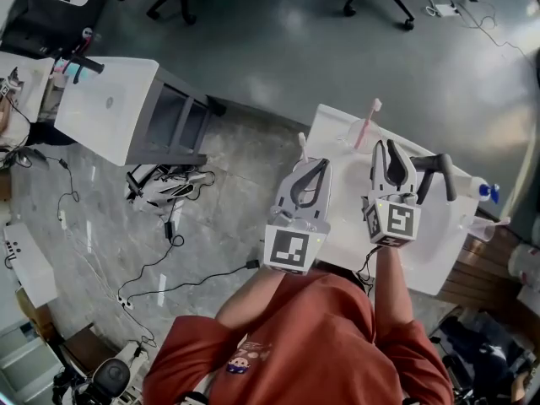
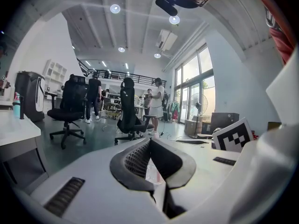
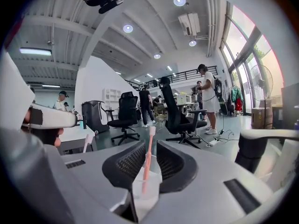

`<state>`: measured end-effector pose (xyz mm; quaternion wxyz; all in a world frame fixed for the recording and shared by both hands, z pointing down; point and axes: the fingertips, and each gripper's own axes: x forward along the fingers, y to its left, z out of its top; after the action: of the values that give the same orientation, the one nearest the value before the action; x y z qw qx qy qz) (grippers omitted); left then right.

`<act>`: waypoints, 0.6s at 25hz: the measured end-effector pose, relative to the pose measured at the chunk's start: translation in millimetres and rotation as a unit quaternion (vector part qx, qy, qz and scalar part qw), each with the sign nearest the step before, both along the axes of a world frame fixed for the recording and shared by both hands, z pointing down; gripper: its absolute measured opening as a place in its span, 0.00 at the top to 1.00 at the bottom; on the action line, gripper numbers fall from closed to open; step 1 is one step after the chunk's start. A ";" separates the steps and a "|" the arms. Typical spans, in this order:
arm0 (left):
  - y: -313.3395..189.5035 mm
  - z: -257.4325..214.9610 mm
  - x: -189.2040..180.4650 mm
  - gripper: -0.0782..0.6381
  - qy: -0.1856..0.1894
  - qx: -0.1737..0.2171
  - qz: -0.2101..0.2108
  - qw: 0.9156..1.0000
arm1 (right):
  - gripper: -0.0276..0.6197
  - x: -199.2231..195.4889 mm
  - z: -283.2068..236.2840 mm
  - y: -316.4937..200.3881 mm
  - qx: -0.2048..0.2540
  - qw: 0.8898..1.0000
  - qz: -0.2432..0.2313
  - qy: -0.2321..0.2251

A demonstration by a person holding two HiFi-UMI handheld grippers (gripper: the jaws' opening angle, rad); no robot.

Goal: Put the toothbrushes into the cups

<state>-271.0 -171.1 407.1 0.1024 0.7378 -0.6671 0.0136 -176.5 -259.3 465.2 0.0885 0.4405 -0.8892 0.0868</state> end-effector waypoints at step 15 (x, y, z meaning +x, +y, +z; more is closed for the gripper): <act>51.2 -21.5 90.0 0.87 -0.016 0.012 0.033 0.999 | 0.83 114.9 -44.9 70.1 0.011 0.998 0.048 -0.050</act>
<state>-181.1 -119.9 385.5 0.0823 0.7603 -0.6440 0.0201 -61.6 -189.1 420.3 0.0348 0.4783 -0.8714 0.1034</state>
